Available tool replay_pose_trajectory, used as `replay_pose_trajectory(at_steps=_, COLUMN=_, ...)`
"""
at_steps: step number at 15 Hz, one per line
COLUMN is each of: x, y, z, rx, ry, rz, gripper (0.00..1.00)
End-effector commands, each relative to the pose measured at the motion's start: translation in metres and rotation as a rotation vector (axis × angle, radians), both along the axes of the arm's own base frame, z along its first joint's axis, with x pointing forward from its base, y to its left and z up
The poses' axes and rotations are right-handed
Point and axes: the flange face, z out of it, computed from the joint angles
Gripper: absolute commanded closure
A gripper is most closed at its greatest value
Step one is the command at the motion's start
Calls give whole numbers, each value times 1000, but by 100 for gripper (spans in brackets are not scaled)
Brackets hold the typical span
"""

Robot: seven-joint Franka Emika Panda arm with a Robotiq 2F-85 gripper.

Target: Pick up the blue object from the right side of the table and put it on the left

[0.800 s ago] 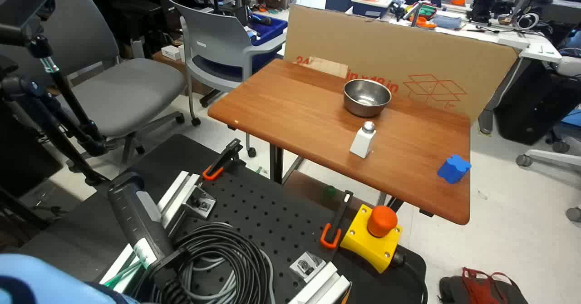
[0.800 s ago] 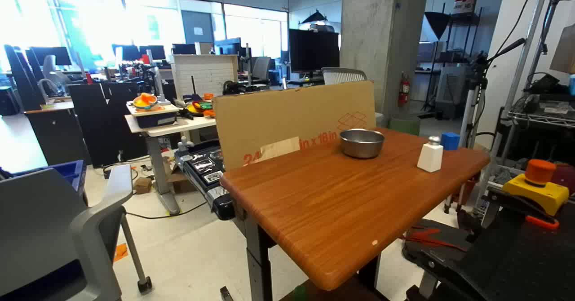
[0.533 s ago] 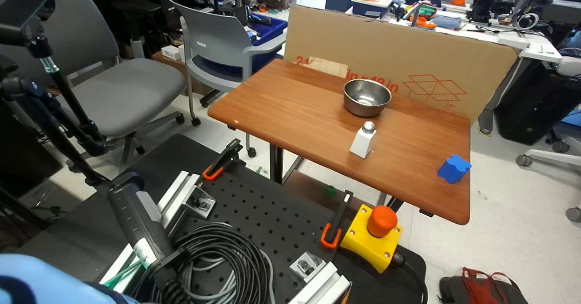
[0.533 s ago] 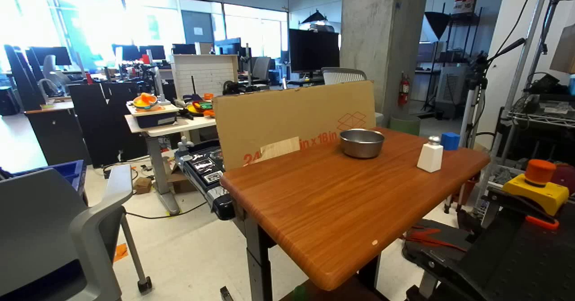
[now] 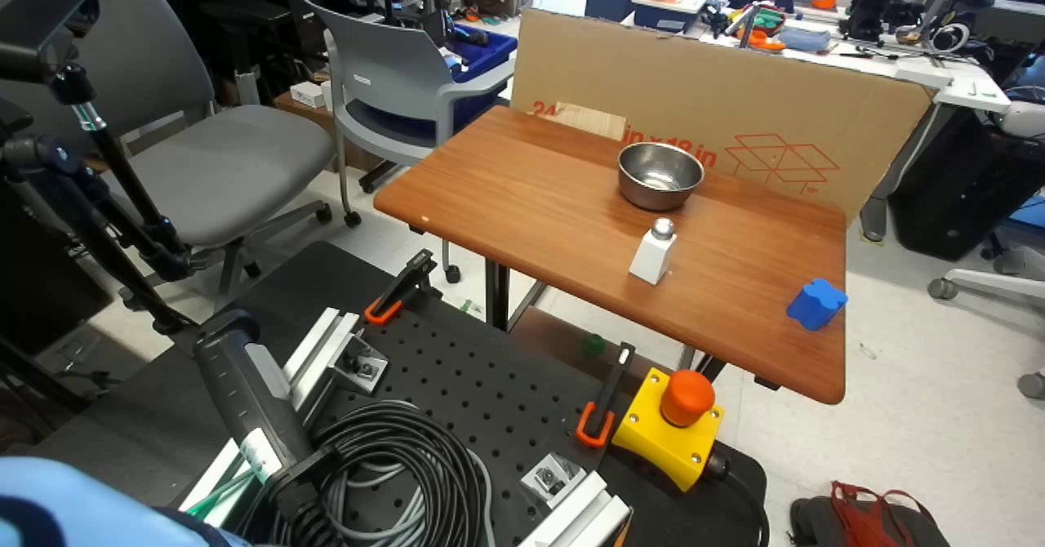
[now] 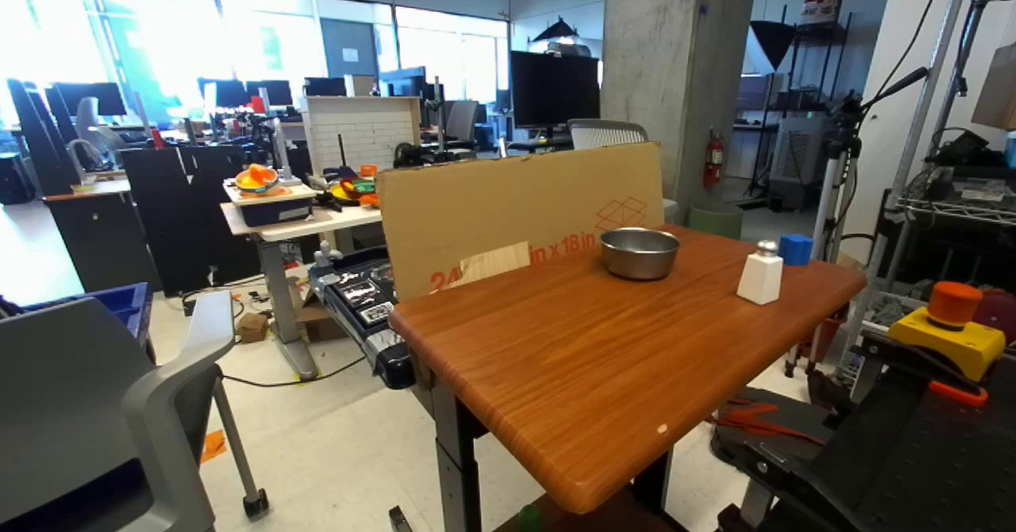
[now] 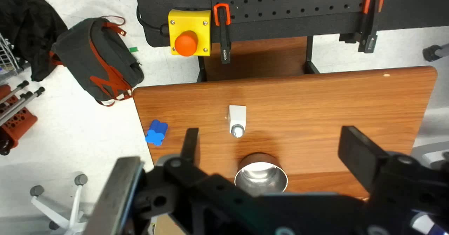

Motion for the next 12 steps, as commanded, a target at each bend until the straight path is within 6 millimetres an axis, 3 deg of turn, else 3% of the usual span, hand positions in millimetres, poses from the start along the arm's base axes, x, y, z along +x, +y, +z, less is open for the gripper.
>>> replay_pose_trajectory(at_steps=1, x=19, y=-11, z=2, rx=-13, ry=-8, rz=-53, gripper=0)
replay_pose_trajectory(at_steps=5, x=61, y=-47, z=-13, rx=-14, ry=-14, rz=-143, gripper=0)
replay_pose_trajectory(at_steps=12, x=140, y=-118, z=-69, rx=-76, ry=61, rz=-260, gripper=0)
